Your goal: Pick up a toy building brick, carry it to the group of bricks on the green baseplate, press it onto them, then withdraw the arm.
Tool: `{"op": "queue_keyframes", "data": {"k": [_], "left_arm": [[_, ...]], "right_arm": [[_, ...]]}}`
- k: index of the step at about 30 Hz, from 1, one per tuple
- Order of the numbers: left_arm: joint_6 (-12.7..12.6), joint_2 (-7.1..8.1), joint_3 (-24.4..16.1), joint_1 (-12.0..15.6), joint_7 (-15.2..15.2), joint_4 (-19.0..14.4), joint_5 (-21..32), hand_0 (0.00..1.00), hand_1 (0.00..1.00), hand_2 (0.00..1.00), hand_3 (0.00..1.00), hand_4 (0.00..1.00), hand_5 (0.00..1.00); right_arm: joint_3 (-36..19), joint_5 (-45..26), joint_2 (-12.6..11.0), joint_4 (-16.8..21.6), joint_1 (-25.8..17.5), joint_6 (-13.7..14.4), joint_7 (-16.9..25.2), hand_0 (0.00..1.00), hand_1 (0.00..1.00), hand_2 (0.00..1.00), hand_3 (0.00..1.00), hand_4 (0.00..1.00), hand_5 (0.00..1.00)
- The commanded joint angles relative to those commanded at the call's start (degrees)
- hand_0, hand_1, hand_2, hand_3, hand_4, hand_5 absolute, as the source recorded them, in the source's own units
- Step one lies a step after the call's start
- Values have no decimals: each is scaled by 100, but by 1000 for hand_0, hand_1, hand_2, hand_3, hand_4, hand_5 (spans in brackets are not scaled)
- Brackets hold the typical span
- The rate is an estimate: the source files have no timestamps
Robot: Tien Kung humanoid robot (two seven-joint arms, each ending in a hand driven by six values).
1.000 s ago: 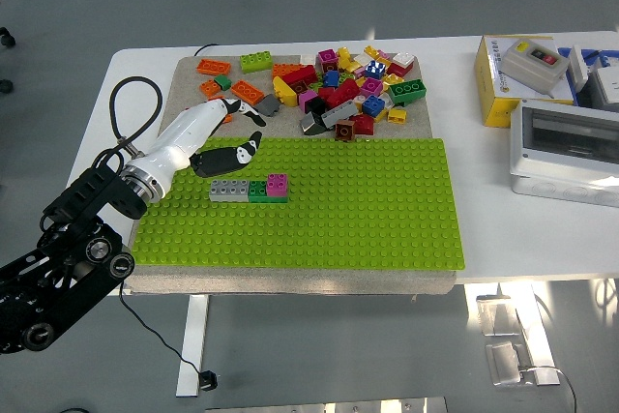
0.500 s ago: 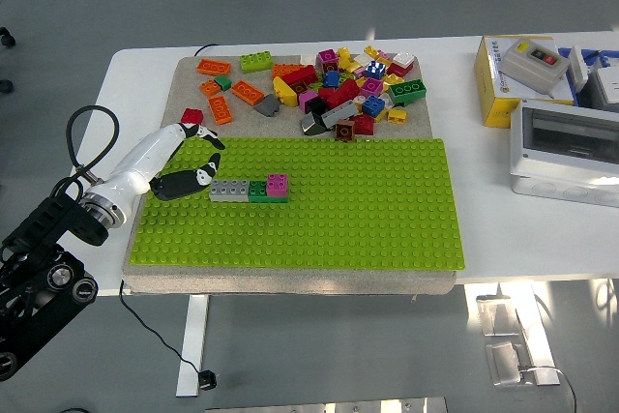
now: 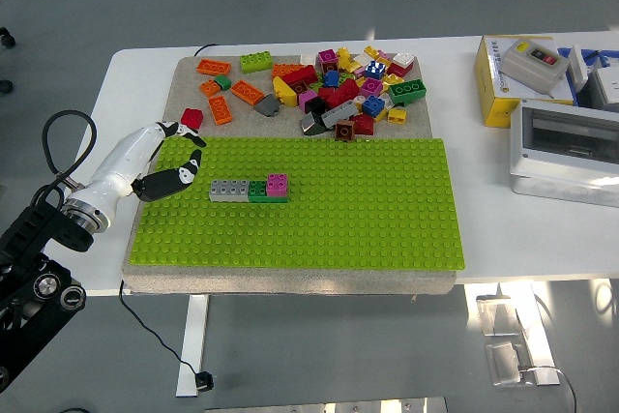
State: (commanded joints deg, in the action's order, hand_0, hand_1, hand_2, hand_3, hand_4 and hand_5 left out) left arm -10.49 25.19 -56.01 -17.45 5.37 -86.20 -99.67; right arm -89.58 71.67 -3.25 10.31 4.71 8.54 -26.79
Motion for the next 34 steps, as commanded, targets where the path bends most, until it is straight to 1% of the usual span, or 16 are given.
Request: {"op": "queue_keyframes", "data": {"k": [4, 9, 11, 13, 15, 17, 21, 25, 26, 34], "left_arm": [[1, -22, -53, 30, -3, -57, -27, 920, 834, 781, 585, 438, 315], [-3, 132, -158, 93, -34, -149, 38, 921, 834, 781, 583, 436, 315], [0, 157, -202, 115, -50, -151, 48, 921, 834, 781, 583, 436, 315], [-2, 157, -249, 133, -78, -152, 63, 921, 834, 781, 583, 436, 315], [-2, 157, -299, 164, -123, -150, 97, 921, 834, 780, 580, 433, 314], [15, 166, -332, 192, -174, -134, 136, 921, 834, 780, 580, 433, 314], [27, 126, -361, 201, -267, -60, 194, 924, 836, 781, 580, 429, 313], [20, 82, -305, 149, -314, 10, 224, 924, 836, 781, 580, 429, 313], [20, 66, -268, 119, -335, 36, 243, 925, 839, 783, 578, 426, 311], [64, -17, -159, 7, -390, 98, 283, 926, 840, 784, 576, 423, 309]], "right_arm": [[20, -14, -7, 0, -14, 107, 63, 650, 583, 638, 779, 427, 998], [325, -461, 39, 0, -18, 273, 165, 647, 582, 629, 780, 430, 998], [363, -484, 73, 0, -9, 257, 128, 647, 582, 629, 780, 430, 998], [243, -334, 95, 0, 3, 215, 58, 647, 582, 629, 780, 430, 998], [173, -247, 96, 0, 18, 166, 15, 647, 580, 637, 781, 427, 998], [213, -286, 88, 0, 33, 123, 16, 647, 580, 637, 781, 427, 998], [206, -271, 68, 0, 58, 42, 13, 645, 582, 628, 779, 424, 998], [107, -196, 50, 0, 68, -34, -5, 645, 582, 628, 779, 424, 998], [59, -167, 44, 0, 68, -56, -2, 647, 584, 611, 769, 417, 998], [-136, 8, 30, 0, 69, -89, 26, 646, 577, 599, 767, 416, 998]]}}
